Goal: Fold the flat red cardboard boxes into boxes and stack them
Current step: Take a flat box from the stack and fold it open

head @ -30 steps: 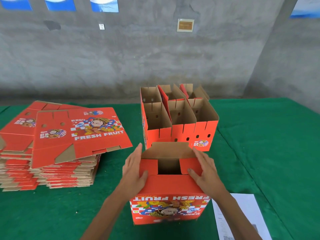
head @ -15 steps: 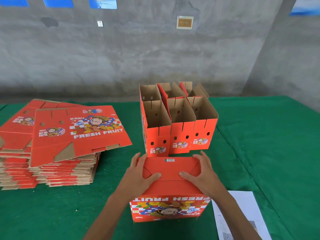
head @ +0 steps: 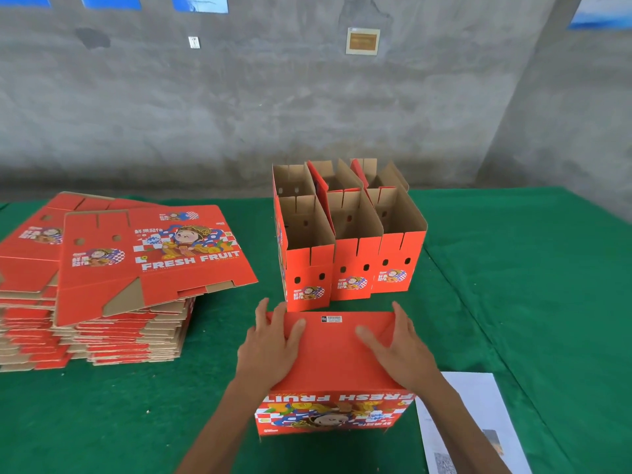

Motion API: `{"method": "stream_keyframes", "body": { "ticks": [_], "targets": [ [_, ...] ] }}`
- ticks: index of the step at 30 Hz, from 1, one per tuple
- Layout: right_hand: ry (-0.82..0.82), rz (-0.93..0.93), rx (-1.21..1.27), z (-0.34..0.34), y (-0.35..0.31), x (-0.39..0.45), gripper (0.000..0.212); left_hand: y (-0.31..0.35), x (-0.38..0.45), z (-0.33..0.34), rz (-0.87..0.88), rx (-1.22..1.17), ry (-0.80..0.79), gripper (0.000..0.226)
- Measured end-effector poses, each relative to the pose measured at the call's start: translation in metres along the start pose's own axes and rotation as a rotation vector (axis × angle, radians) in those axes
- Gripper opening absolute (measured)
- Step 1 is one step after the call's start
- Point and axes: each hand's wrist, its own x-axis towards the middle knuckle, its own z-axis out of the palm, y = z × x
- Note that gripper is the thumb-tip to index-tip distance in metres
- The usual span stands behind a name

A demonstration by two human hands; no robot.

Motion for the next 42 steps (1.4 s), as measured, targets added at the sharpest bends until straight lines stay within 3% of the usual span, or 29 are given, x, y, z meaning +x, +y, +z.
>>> {"method": "stream_keyframes", "body": {
  "ticks": [3, 5, 8, 13, 16, 20, 23, 25, 28, 30, 31, 32, 34, 35, 37, 42],
  "targets": [
    [0.002, 0.186, 0.351, -0.008, 0.008, 0.007, 0.09, -0.003, 0.005, 0.001, -0.18, -0.165, -0.002, 0.079],
    [-0.117, 0.334, 0.354, -0.014, 0.016, 0.008, 0.09, -0.014, 0.007, -0.002, -0.304, -0.305, -0.036, 0.078],
    [-0.337, 0.497, 0.353, -0.017, 0.038, 0.009, 0.092, -0.023, 0.006, -0.003, -0.326, -0.394, -0.081, 0.069],
    [-0.52, 0.585, 0.403, -0.021, 0.052, 0.027, 0.104, -0.026, -0.007, -0.006, -0.318, -0.397, 0.0, 0.05],
    [-0.61, 0.628, 0.355, -0.013, 0.055, 0.031, 0.105, -0.027, -0.016, -0.008, -0.327, -0.437, 0.071, 0.041],
    [-0.601, 0.608, 0.453, -0.009, 0.055, 0.026, 0.097, -0.029, -0.03, -0.015, -0.349, -0.543, 0.129, 0.03],
    [-0.612, 0.514, 0.415, -0.022, 0.043, 0.016, 0.114, -0.034, -0.043, -0.024, -0.316, -0.65, 0.207, 0.036],
    [-0.635, 0.38, 0.43, -0.037, 0.027, 0.004, 0.112, -0.04, -0.047, -0.03, -0.288, -0.729, 0.228, 0.036],
    [-0.447, 0.065, 0.551, -0.05, 0.007, -0.021, 0.066, -0.051, -0.041, -0.026, -0.207, -0.709, 0.099, 0.019],
    [-0.31, -0.109, 0.579, -0.048, 0.003, -0.041, 0.054, -0.044, -0.035, -0.014, -0.144, -0.627, -0.037, 0.019],
    [-0.248, -0.194, 0.499, -0.042, 0.002, -0.051, 0.052, -0.033, -0.032, -0.008, -0.106, -0.609, -0.118, 0.018],
    [-0.178, -0.274, 0.332, -0.032, 0.004, -0.06, 0.054, -0.019, -0.03, -0.001, -0.06, -0.617, -0.198, 0.033],
    [-0.027, -0.375, -0.09, -0.001, 0.015, -0.073, 0.055, 0.016, -0.03, 0.014, -0.093, -0.798, -0.395, 0.045],
    [0.049, -0.377, -0.234, 0.016, 0.021, -0.078, 0.054, 0.032, -0.028, 0.025, -0.144, -0.921, -0.483, 0.045],
    [0.183, -0.323, -0.291, 0.045, 0.038, -0.08, 0.047, 0.06, -0.024, 0.05, -0.211, -1.108, -0.55, 0.045],
    [0.243, -0.18, -0.249, 0.063, 0.09, -0.061, 0.05, 0.112, -0.01, 0.101, -0.197, -1.204, -0.582, 0.04]
  ]
}}
